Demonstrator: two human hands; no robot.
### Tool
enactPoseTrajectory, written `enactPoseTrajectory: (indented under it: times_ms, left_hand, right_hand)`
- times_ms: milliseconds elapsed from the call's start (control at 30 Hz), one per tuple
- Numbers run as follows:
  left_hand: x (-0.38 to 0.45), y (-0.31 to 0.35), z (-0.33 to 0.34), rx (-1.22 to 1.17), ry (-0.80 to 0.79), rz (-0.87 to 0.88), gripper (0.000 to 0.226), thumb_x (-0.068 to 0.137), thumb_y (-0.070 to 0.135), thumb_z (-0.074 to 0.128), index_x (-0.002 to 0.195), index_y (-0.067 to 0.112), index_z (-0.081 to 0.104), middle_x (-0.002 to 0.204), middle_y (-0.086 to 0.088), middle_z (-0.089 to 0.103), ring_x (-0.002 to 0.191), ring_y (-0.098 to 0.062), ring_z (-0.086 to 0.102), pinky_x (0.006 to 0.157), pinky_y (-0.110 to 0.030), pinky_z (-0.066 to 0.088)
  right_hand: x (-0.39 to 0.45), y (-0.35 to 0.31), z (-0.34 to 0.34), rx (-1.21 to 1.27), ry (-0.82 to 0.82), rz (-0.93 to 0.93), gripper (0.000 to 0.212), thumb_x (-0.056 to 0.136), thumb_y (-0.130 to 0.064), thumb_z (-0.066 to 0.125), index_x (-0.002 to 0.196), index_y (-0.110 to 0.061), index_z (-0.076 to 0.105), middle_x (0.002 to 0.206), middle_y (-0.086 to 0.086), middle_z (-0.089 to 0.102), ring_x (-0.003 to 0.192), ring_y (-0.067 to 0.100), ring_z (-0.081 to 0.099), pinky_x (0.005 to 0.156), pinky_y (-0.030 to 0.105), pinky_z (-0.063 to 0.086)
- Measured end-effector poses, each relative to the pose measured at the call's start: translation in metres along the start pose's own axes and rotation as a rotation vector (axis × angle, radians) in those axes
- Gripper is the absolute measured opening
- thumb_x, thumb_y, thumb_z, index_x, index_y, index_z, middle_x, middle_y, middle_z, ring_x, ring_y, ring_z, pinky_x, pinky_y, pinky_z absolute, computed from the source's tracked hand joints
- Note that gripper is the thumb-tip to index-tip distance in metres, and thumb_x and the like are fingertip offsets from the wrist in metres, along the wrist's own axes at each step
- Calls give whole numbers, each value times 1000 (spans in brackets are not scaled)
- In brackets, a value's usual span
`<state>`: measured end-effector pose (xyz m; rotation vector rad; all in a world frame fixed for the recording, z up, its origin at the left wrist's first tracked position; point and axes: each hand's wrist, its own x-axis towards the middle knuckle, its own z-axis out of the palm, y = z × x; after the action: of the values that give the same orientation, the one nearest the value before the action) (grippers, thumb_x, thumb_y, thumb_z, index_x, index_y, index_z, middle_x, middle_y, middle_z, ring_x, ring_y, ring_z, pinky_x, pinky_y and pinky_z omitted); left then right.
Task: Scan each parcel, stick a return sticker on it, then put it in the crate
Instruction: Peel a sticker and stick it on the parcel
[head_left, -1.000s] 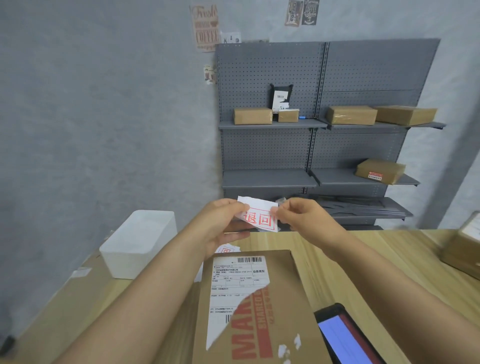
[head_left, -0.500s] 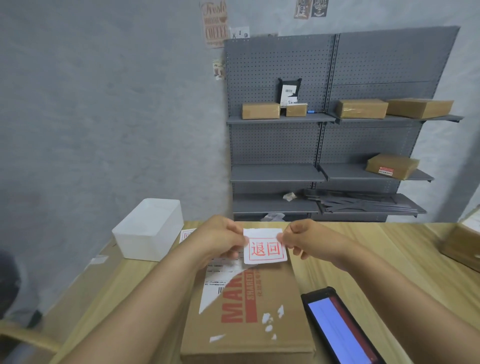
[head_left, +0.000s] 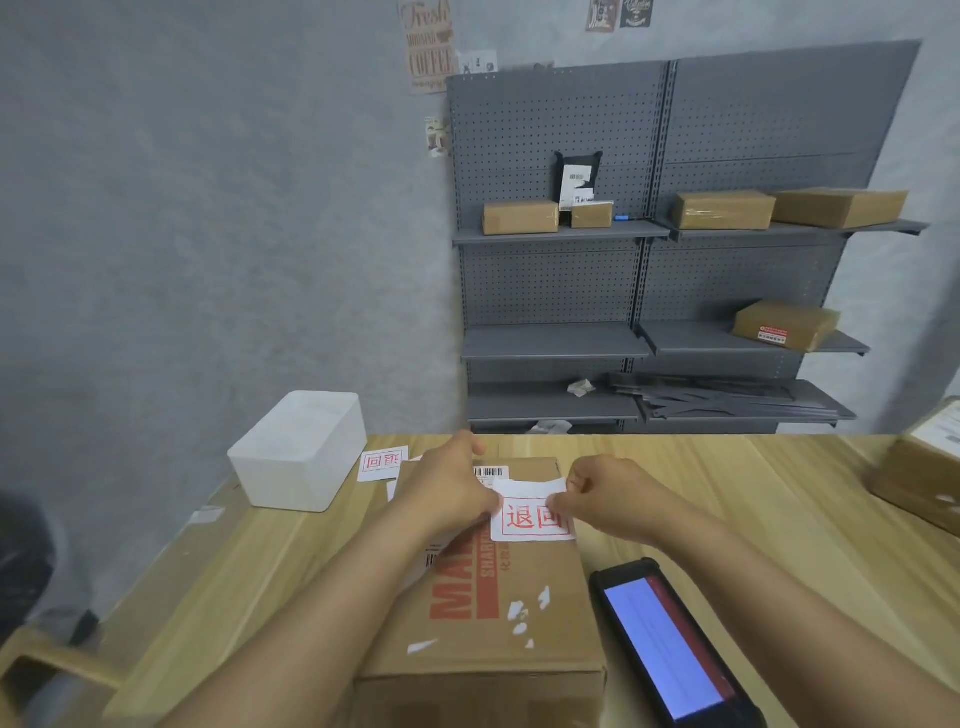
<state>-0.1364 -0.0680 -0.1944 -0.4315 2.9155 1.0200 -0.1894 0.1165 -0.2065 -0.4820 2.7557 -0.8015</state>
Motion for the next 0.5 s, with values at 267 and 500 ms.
enactPoseTrajectory:
  times_ms: [267,500]
  left_hand:
    - [-16,14,4,279,197,191,34,78,34,67,107,29,51,87,12,56,88,-16,59,68,-32,47]
    - [-28,10,5,338,122,225,25,78,33,68,102,31,63,102,8,61,96,-16,57,70,-26,39]
  right_hand:
    - [-15,-11,-1,-282,295,-184,28,84,-43,61,101,-21,53,102,-3,55,94,18,54,64,30,41]
    - [-26,-4,4,-220,195,-266,20,85,-33,61,103,-25,62,103,-2,49,100,16,49,77,32,46]
